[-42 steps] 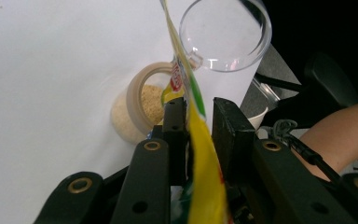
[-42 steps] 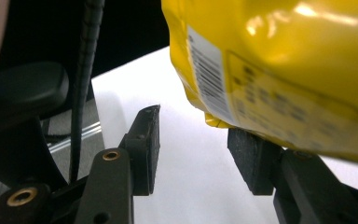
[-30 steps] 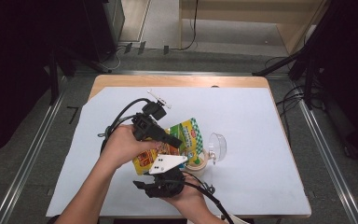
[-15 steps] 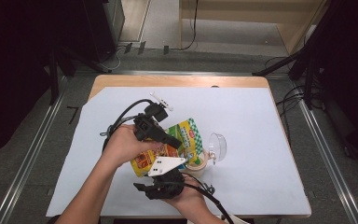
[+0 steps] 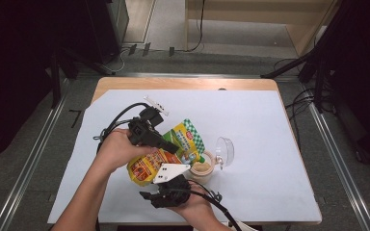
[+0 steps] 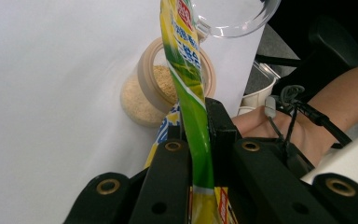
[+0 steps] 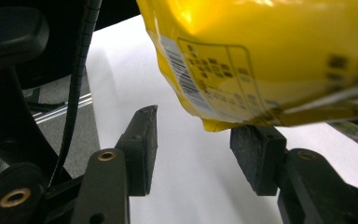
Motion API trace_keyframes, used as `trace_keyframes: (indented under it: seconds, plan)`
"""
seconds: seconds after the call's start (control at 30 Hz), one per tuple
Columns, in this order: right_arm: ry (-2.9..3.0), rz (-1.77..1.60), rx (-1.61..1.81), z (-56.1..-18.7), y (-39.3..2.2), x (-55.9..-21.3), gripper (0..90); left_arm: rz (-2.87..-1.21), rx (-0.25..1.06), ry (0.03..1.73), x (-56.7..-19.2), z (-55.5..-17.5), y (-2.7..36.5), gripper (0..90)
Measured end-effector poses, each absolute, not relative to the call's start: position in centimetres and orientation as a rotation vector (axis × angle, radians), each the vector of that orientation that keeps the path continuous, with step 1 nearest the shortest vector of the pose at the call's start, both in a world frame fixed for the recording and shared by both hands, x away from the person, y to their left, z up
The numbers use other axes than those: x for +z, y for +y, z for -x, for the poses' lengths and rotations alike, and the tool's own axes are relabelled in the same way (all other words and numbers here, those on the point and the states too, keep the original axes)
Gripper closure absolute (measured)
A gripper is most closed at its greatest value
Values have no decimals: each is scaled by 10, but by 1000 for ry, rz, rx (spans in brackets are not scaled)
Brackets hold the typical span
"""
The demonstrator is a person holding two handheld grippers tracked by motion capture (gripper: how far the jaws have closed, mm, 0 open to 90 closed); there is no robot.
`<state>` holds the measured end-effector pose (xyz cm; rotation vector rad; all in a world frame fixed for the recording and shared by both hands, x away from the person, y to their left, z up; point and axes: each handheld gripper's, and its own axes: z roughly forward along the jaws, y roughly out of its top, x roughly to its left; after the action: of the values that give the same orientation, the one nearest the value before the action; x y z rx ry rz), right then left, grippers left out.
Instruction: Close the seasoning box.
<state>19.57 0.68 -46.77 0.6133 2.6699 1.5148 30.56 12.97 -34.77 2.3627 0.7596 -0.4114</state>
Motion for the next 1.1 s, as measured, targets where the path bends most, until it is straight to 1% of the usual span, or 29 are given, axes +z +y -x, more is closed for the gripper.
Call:
trace_keyframes:
  seconds: [0.17, 0.27, 0.6, 0.9, 1.1]
  plan:
    - [2642, -623, 1519, -198, 4, -470, 526, -2333, -429, 749, -344, -307, 139, 887]
    - [2613, -637, 1528, -200, 0, -471, 501, -2325, -428, 731, -342, -306, 143, 891]
    - [2550, -638, 1567, -201, -4, -470, 477, -2308, -442, 707, -338, -306, 154, 892]
    - [2535, -640, 1565, -201, -6, -467, 477, -2302, -463, 666, -338, -307, 163, 891]
    - [2518, -640, 1558, -199, -7, -466, 478, -2264, -460, 649, -335, -308, 173, 890]
